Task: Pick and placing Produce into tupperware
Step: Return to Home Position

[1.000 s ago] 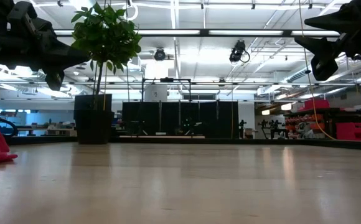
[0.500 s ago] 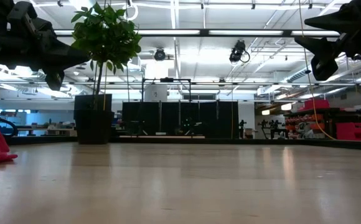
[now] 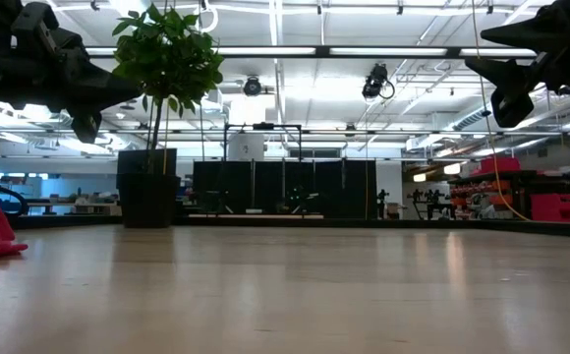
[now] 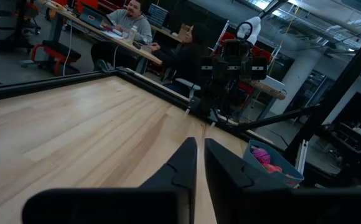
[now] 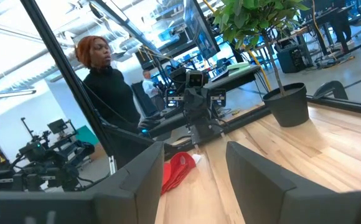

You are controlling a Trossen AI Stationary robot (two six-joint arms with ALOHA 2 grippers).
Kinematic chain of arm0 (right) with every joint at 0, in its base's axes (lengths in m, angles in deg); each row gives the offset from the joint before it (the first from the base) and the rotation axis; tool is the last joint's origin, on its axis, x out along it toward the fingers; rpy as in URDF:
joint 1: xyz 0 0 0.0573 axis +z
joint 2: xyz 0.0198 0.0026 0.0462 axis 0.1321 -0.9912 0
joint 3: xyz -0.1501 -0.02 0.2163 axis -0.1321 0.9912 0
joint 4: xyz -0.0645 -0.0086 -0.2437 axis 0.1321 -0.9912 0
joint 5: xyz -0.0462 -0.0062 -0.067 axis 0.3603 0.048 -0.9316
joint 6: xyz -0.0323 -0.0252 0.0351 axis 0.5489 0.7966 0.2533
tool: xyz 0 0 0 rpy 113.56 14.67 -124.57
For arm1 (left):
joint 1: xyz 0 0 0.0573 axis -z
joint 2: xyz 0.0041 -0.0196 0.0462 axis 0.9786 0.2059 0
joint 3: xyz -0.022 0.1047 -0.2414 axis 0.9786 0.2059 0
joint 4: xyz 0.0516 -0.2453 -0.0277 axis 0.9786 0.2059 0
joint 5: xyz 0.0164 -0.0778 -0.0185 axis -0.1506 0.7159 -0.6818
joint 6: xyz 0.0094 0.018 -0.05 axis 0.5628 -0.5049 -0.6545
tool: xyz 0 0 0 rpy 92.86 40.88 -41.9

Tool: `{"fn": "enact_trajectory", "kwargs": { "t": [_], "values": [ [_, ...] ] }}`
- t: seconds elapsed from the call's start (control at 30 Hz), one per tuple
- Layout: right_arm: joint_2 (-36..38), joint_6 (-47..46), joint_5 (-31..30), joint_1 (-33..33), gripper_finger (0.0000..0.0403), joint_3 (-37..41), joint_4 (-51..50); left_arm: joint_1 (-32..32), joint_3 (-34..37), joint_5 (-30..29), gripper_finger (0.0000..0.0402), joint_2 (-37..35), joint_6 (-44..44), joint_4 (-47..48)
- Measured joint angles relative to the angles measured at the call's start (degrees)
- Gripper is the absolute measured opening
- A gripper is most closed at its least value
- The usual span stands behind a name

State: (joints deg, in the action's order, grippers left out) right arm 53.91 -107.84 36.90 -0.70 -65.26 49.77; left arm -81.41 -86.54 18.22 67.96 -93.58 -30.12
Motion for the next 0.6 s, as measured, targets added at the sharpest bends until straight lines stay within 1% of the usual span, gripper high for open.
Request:
{"fn": "enact_trajectory", "kwargs": {
  "t": [0.13,0.47,0.6],
  "values": [
    [0.01,-0.01,0.01,-0.01,0.0183,0.00,0.00,0.00,0.01,0.00,0.0040,0.00,0.00,-0.02],
    [0.01,-0.01,-0.01,0.00,0.0183,0.00,0.00,-0.02,0.00,0.00,0.0028,0.01,0.00,0.00],
    [0.01,-0.01,0.00,0.00,0.0183,0.00,0.01,-0.01,0.00,0.00,0.0031,0.00,0.00,-0.01]
  ]
}}
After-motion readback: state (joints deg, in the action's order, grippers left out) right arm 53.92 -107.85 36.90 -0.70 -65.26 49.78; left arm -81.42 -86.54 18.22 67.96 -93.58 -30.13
